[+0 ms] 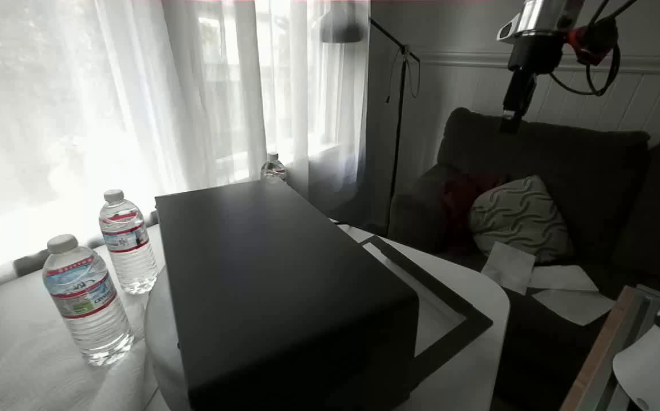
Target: Put one orange packet on the microwave door
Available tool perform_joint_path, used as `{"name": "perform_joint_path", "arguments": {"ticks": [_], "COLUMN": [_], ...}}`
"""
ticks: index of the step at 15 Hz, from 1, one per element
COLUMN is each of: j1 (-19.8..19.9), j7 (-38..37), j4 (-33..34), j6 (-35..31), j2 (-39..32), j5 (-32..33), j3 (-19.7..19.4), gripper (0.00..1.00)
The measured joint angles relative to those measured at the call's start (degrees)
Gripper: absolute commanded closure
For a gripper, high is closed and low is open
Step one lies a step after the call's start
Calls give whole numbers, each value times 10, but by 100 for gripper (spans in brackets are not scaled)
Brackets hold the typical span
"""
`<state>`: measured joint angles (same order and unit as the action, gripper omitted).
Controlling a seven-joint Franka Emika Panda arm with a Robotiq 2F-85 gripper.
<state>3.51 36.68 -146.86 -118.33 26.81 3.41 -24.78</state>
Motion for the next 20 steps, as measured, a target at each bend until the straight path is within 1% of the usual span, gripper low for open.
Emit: {"name": "perform_joint_path", "arguments": {"ticks": [13,16,18,20], "j1": [2,0,-9,-22], "j7": [0,0,-7,-32], "j4": [0,0,0,0], "j6": [0,1,2,-1], "j2": [-1,-3,-5,-12], "j5": [-1,-15,-38,-59], "j3": [2,24,52,82], "gripper": [0,0,0,0]}}
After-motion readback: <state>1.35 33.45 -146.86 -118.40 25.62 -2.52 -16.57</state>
